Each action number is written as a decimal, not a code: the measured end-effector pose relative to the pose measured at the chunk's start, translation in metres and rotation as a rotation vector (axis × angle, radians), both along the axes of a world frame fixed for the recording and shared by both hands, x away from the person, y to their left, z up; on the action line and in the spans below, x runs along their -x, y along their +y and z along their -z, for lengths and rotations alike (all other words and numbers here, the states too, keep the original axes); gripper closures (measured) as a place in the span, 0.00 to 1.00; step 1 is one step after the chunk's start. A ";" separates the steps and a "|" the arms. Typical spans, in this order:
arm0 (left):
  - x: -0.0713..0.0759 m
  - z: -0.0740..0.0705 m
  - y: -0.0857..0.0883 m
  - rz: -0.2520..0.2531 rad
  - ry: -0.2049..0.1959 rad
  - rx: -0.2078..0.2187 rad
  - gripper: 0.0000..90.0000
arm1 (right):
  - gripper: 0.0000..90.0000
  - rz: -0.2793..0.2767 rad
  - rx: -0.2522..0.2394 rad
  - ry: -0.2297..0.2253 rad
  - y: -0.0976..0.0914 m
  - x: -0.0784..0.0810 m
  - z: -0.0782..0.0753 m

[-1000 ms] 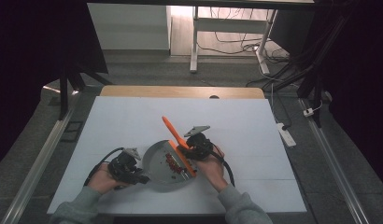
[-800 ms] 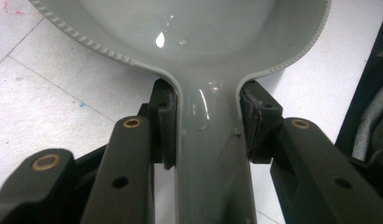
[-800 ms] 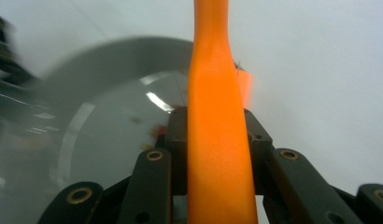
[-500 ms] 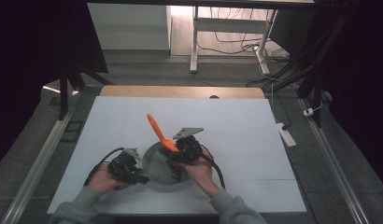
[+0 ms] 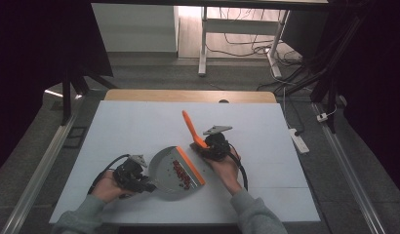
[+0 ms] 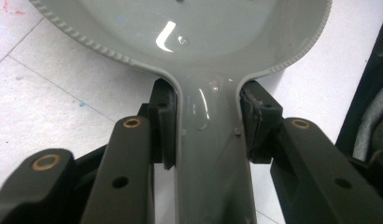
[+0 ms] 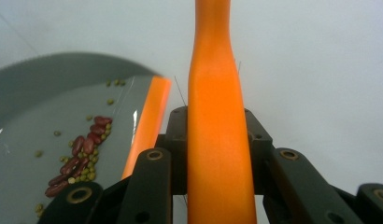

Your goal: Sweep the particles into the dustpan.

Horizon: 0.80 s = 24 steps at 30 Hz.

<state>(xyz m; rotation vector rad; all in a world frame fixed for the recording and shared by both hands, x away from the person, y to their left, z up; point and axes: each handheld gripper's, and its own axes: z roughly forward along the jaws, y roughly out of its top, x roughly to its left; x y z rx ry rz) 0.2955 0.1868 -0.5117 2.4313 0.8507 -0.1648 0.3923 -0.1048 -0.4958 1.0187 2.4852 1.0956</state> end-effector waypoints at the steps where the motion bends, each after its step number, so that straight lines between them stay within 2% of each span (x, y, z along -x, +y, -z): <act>1: 0.000 0.000 0.000 0.000 0.000 0.001 0.69 | 0.78 -0.012 0.003 0.006 0.004 0.001 0.003; 6: 0.000 0.001 0.000 0.002 0.001 -0.003 0.69 | 0.78 -0.084 -0.040 0.019 0.031 0.015 0.004; 7: 0.000 0.001 0.000 0.002 0.002 -0.002 0.69 | 0.78 -0.102 -0.059 0.023 0.036 0.018 0.002; 9: 0.000 0.000 0.000 0.002 0.000 -0.002 0.69 | 0.78 -0.142 -0.135 0.078 0.044 0.022 -0.002; 12: 0.000 0.000 0.000 0.002 -0.001 -0.001 0.69 | 0.78 -0.183 -0.142 0.053 0.052 0.029 -0.010; 15: 0.000 0.001 0.000 0.002 0.001 -0.001 0.69 | 0.78 -0.161 -0.164 0.015 0.044 0.028 -0.021; 19: 0.000 0.001 0.000 -0.001 -0.001 0.001 0.69 | 0.78 -0.103 -0.147 -0.023 0.024 0.021 -0.027; 22: 0.000 0.001 0.000 0.000 -0.001 -0.001 0.69 | 0.78 -0.060 -0.099 -0.048 0.013 0.015 -0.024; 24: 0.000 0.001 0.000 -0.002 -0.001 0.000 0.69 | 0.78 -0.047 -0.082 -0.033 0.010 0.011 -0.017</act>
